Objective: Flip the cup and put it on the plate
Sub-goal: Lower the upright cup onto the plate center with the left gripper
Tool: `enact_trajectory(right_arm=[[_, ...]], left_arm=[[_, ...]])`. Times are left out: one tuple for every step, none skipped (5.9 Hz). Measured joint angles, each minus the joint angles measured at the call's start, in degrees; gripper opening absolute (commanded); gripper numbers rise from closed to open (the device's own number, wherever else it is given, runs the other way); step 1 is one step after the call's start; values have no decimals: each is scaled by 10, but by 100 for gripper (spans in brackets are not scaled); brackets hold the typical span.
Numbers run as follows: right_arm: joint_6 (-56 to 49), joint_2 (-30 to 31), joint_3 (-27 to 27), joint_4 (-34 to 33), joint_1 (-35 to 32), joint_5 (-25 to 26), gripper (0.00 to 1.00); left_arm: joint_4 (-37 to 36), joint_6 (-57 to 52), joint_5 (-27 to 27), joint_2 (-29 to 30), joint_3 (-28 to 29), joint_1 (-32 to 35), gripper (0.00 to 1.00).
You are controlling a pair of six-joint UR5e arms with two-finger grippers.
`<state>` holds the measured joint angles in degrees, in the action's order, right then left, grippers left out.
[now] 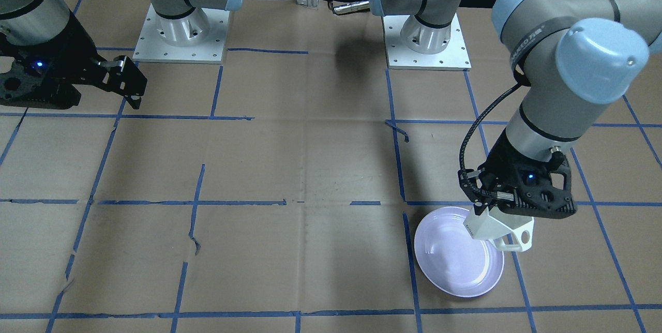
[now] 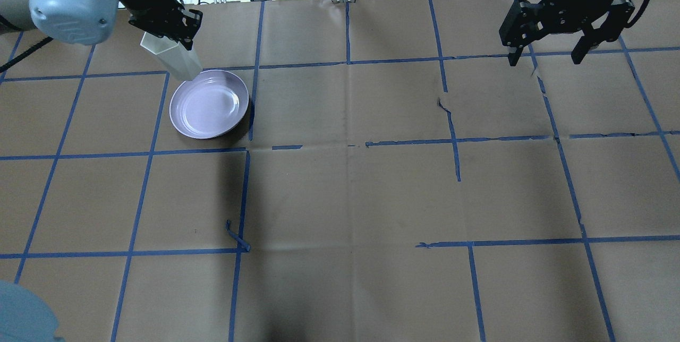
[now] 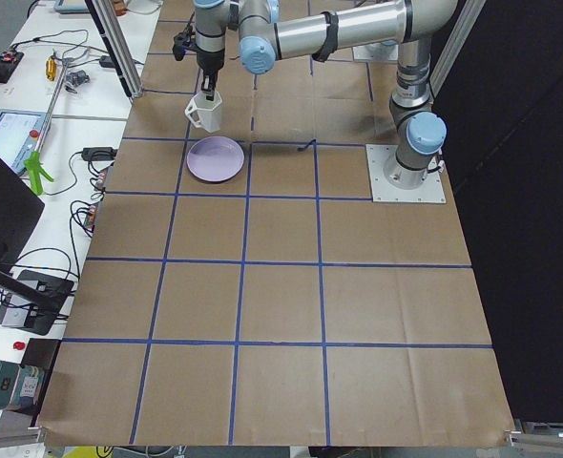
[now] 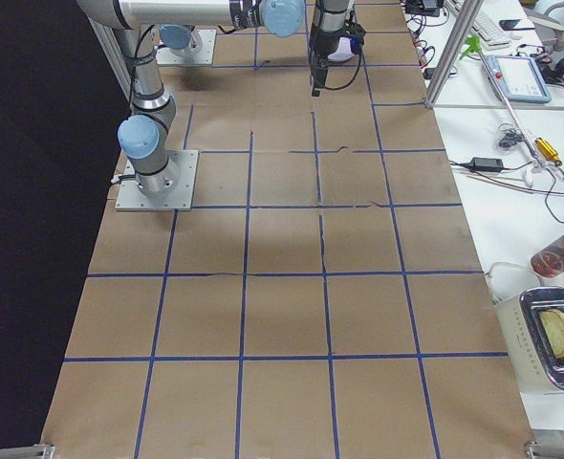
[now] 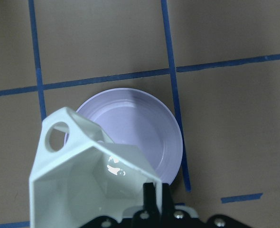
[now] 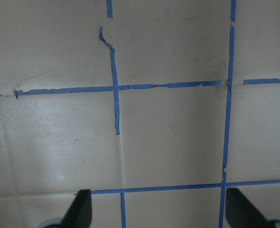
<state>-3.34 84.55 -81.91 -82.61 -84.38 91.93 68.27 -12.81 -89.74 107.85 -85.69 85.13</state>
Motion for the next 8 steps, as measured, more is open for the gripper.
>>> enact_trajectory(right_arm=[[0,0,0,0,0,0,100],[0,0,0,0,0,0,100],[0,0,0,0,0,0,100],[0,0,0,0,0,0,100],[0,0,0,0,0,0,100],[0,0,0,0,0,0,100],[0,0,0,0,0,0,100],[0,0,0,0,0,0,100]], left_arm=[[-50,-16,-4,19,-38,2,0],[-103,-25,-10,42,-70,3,0],[-138,-35,-22,60,-90,5,2],[-150,-45,-34,67,-101,5,61],[-154,-47,-37,70,-106,5,99],[-155,-46,-39,70,-102,4,99],[-153,-45,-43,64,-93,2,99],[-135,-40,-49,44,-86,2,99]])
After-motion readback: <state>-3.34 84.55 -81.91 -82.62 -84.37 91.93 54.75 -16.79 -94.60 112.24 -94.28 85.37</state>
